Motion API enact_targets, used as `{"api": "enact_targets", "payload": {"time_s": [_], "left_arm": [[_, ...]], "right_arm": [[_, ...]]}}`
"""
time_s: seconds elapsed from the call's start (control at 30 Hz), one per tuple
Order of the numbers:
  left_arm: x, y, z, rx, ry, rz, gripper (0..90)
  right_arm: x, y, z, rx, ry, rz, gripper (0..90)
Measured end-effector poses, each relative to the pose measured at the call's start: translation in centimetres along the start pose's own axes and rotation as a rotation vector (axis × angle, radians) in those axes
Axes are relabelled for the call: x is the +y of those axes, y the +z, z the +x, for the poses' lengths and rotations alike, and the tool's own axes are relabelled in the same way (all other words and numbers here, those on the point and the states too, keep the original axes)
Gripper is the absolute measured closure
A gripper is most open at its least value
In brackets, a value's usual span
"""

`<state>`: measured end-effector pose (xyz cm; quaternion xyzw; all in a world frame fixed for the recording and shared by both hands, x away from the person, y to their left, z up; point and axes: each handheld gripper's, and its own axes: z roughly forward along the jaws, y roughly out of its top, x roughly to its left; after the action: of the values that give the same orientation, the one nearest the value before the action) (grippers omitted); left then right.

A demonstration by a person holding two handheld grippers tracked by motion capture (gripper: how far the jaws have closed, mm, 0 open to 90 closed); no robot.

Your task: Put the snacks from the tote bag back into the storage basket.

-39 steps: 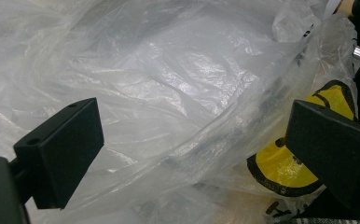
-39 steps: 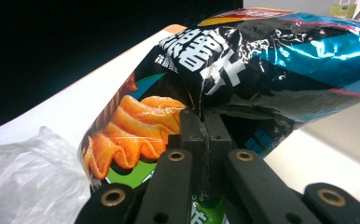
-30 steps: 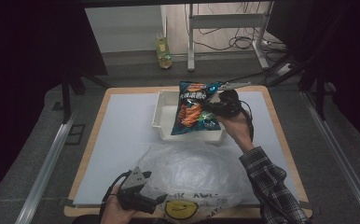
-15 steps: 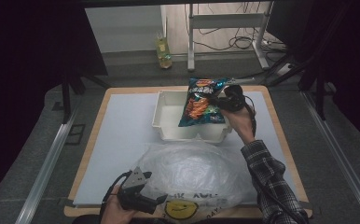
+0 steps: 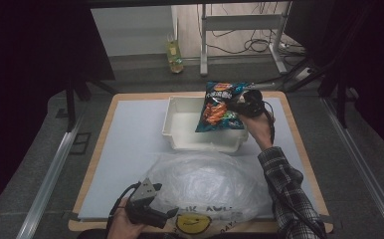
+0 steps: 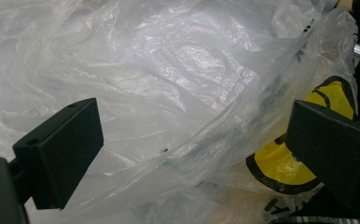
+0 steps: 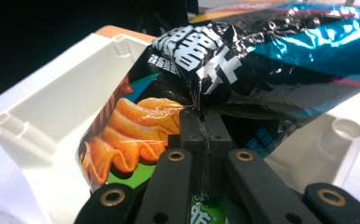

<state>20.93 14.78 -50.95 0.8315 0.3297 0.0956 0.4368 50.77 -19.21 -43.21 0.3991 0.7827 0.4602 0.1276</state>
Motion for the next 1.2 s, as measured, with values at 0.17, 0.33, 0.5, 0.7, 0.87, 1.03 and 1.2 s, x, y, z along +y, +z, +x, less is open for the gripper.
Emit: {"api": "enact_targets", "payload": {"time_s": [0.17, 0.33, 0.5, 0.7, 0.87, 1.03, 1.2], "left_arm": [[0.0, 0.0, 0.0, -0.002, -0.002, -0.001, 3.9], [0.0, 0.1, 0.0, -0.002, -0.002, 0.000, 4.0], [0.0, 0.1, -0.1, -0.002, -0.001, 0.001, 3.9], [0.0, 0.1, -0.1, -0.002, -0.001, 0.004, 3.9], [0.0, 0.1, -0.1, -0.005, -0.002, 0.006, 4.0], [0.0, 0.2, -0.1, -0.006, -0.002, 0.009, 4.0], [0.0, 0.2, -0.1, -0.006, -0.001, 0.010, 4.0]], "right_arm": [[-0.3, 0.3, -0.5, -0.020, 0.007, 0.016, 89.1], [-0.5, 0.6, -0.7, -0.023, 0.012, 0.022, 89.0], [-0.5, 0.7, -0.8, -0.018, 0.020, 0.033, 88.8], [-0.8, 1.5, -0.5, -0.005, 0.023, 0.057, 88.8], [-0.8, 1.6, -0.8, -0.019, 0.015, 0.066, 88.5], [-0.8, 1.5, -1.2, -0.019, 0.020, 0.075, 88.4], [-1.2, 2.0, -1.4, -0.035, 0.020, 0.106, 88.0]]}}
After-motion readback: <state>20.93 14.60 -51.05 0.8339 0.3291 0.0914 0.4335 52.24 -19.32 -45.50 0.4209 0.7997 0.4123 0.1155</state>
